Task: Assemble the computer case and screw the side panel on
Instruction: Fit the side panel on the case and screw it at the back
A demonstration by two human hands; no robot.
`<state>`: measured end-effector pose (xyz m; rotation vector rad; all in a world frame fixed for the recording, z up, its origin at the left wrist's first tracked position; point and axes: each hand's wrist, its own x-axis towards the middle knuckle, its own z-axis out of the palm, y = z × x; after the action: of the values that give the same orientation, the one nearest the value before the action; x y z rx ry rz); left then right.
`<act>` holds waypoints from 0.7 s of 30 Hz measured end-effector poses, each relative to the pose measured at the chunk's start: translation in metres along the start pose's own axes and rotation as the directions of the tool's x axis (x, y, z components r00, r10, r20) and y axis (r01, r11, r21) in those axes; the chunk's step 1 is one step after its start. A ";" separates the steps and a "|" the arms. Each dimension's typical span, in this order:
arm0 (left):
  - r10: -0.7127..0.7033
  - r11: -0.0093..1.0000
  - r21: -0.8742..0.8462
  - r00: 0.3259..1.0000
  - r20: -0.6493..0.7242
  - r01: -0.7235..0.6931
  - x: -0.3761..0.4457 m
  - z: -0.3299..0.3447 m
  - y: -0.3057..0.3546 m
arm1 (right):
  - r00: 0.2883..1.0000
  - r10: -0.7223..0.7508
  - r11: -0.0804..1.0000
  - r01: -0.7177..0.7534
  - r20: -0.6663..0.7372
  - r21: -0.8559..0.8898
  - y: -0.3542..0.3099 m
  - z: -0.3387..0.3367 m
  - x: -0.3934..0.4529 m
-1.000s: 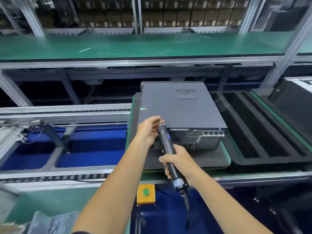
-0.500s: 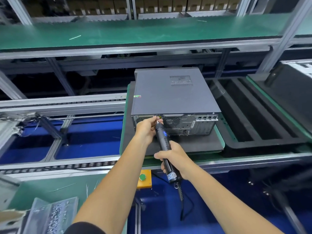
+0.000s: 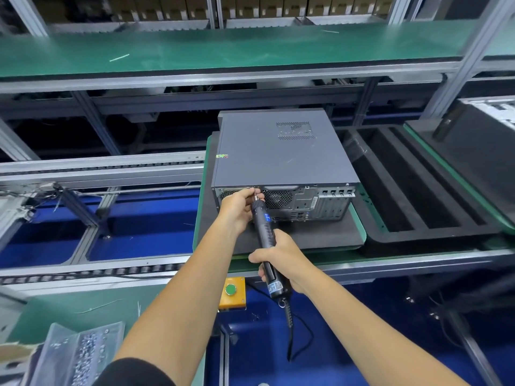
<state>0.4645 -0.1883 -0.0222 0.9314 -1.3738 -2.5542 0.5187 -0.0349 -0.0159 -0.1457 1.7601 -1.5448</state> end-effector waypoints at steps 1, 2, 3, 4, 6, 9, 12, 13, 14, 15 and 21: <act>0.006 1.000 0.007 1.000 -0.002 -0.005 0.000 0.000 0.000 | 1.000 0.003 1.000 -0.003 -0.001 0.001 0.000 0.000 0.000; 0.010 1.000 0.011 1.000 0.000 -0.010 -0.001 0.000 -0.001 | 1.000 0.006 1.000 -0.006 -0.002 0.001 0.000 0.000 0.000; 0.011 1.000 0.010 1.000 0.002 -0.011 -0.001 0.000 -0.001 | 1.000 0.008 1.000 -0.008 -0.003 -0.002 0.000 0.000 0.000; 0.012 1.000 0.005 1.000 0.003 -0.012 0.000 0.000 -0.002 | 1.000 0.008 1.000 -0.008 -0.003 -0.005 0.000 -0.001 0.000; 0.009 1.000 -0.004 1.000 0.000 -0.009 0.000 0.000 -0.002 | 1.000 0.009 1.000 -0.009 -0.003 -0.008 0.000 0.000 0.001; 0.008 1.000 -0.007 1.000 -0.012 -0.008 0.000 0.001 -0.002 | 1.000 0.008 1.000 -0.008 -0.005 -0.005 -0.001 0.000 0.001; 0.009 1.000 -0.026 1.000 -0.012 -0.009 0.000 0.002 -0.003 | 1.000 0.005 1.000 -0.005 -0.010 -0.008 0.000 0.003 0.002; 0.007 1.000 -0.031 1.000 -0.011 -0.007 -0.001 0.001 -0.003 | 1.000 0.003 1.000 -0.003 -0.012 -0.011 0.000 0.004 0.002; 0.005 0.999 -0.039 1.000 -0.013 -0.005 -0.001 0.001 -0.004 | 1.000 0.001 1.000 -0.001 -0.016 -0.015 0.000 0.005 0.002; 0.002 0.999 -0.052 1.000 -0.016 -0.003 -0.001 0.001 -0.004 | 1.000 -0.002 1.000 0.001 -0.022 -0.022 0.001 0.006 0.002; -0.006 0.993 -0.116 1.000 -0.027 0.003 -0.003 0.000 -0.006 | 0.998 -0.014 0.997 0.010 -0.066 -0.073 0.000 0.011 0.004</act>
<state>0.4679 -0.1840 -0.0260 0.9467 -1.2022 -2.5827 0.5230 -0.0459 -0.0174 -0.1427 1.8714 -1.5104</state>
